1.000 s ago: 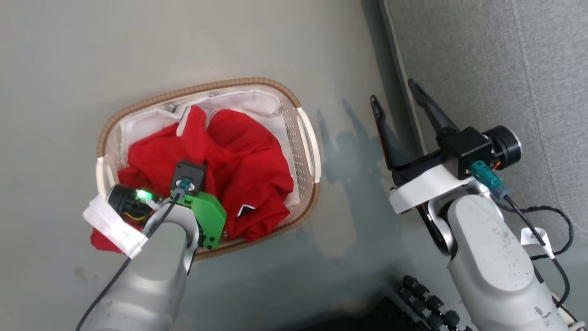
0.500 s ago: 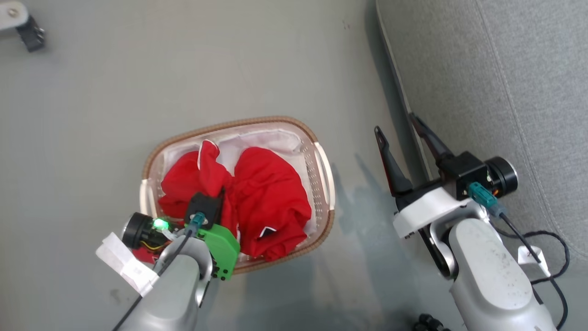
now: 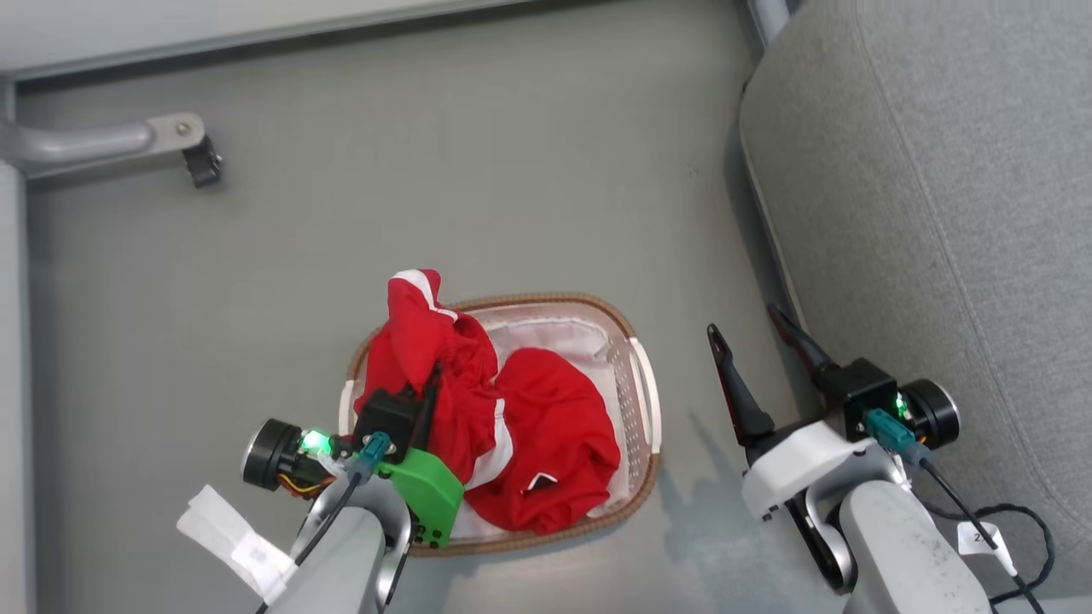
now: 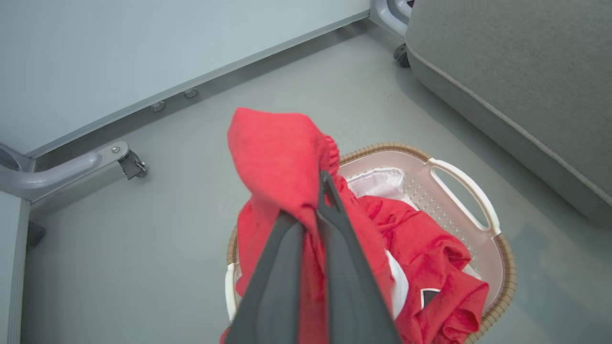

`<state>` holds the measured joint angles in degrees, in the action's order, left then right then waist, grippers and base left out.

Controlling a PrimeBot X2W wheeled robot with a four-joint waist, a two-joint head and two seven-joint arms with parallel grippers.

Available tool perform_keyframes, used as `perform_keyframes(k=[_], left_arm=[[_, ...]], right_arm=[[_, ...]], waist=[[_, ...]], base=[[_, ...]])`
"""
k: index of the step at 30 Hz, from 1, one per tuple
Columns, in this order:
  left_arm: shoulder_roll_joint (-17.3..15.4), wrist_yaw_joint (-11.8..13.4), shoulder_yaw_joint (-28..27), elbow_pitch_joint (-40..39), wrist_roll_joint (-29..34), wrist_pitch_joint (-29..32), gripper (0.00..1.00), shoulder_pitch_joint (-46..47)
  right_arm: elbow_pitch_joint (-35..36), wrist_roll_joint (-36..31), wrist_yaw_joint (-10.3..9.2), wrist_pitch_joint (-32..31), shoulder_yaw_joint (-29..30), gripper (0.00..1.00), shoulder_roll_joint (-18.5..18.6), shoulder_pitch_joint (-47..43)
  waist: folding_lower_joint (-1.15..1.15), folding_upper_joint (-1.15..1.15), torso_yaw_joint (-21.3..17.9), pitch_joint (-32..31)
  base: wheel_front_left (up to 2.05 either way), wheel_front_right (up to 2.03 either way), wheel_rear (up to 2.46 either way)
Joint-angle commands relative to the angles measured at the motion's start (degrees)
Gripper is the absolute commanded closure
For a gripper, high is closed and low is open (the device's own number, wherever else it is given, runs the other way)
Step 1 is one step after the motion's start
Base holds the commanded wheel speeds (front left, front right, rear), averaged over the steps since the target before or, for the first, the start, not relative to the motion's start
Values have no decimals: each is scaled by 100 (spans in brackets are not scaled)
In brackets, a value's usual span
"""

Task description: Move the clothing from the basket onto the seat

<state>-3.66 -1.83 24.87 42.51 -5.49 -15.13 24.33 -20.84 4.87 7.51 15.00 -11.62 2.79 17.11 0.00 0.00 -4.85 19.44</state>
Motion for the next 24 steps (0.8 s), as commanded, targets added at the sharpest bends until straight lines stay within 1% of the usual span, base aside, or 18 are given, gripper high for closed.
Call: perform_keyframes(k=[1,12,17,24], left_arm=[[-26,-5,-39,-122,10,-3,100,-140],[13,-118,-270,-1173,-77,-2,100,-407],[37,-187,-326,-1554,-92,-2,100,-253],[61,-274,-251,-2069,-223,-2,100,-5]], right_arm=[[-27,33,-4,27,9,0,27,-129],[-48,72,-4,27,-18,0,26,-496],[-90,79,-4,27,-71,0,27,-634],[-138,106,-4,27,-85,0,26,-776]], waist=[[0,0,247,-457],[0,0,370,-958],[0,0,409,-1143],[0,0,437,-1366]], base=[[0,0,0],[0,0,0],[0,0,0],[0,0,0]])
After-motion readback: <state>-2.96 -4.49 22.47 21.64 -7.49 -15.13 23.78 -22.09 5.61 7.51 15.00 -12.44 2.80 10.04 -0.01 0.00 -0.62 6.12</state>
